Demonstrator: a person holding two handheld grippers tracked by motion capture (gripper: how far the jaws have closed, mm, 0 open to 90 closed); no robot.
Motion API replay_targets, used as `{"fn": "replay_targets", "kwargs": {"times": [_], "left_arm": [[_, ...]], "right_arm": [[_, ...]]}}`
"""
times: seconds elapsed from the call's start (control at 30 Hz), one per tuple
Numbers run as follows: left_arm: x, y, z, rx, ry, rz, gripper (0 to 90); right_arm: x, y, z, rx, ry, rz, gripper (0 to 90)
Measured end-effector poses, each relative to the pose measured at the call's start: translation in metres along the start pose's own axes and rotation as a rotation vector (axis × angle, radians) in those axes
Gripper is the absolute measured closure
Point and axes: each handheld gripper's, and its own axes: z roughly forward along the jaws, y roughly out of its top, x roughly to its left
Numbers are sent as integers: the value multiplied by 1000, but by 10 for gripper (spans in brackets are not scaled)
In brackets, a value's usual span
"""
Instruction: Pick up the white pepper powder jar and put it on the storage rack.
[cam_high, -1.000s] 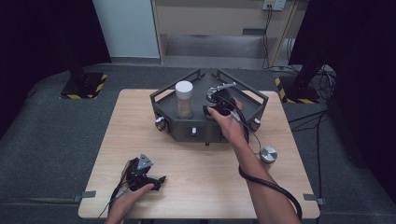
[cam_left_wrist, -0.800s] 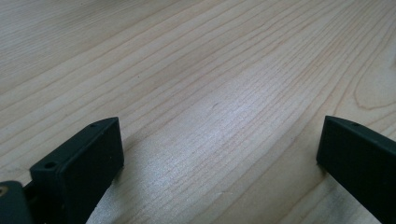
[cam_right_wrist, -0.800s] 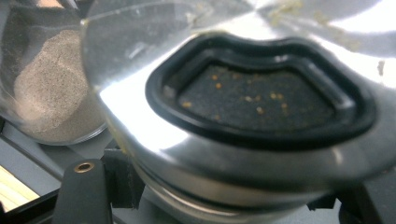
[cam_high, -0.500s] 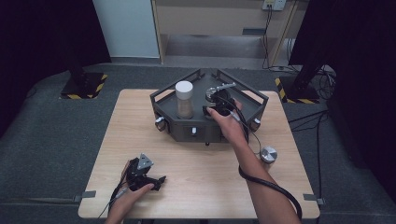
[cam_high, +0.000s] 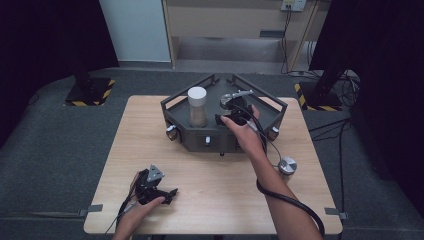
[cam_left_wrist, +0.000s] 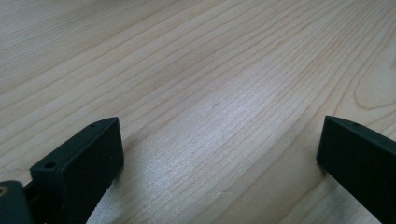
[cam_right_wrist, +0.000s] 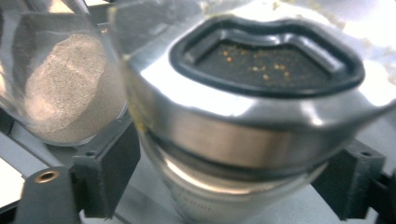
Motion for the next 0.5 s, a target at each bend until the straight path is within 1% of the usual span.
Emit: {"fn": "replay_targets", "kwargs": {"times": [0.07,0.13,0.17,0.37,0.5], "left_arm": [[0,0,0,1,0,0,0],[0,0,0,1,1,0,0],[0,0,0,0,1,0,0],[0,0,0,0,0,-1,0],[0,0,0,2,-1,1,0]], "right_arm": [[0,-1,-2,-4,7,2,115],[2,-4,-5,-13,3,-12,100],[2,-5,-7,-17,4,-11,90],[2,-11,-19,-45,7,-13,67],[-1,-16,-29,-65,15,-6,57]]}}
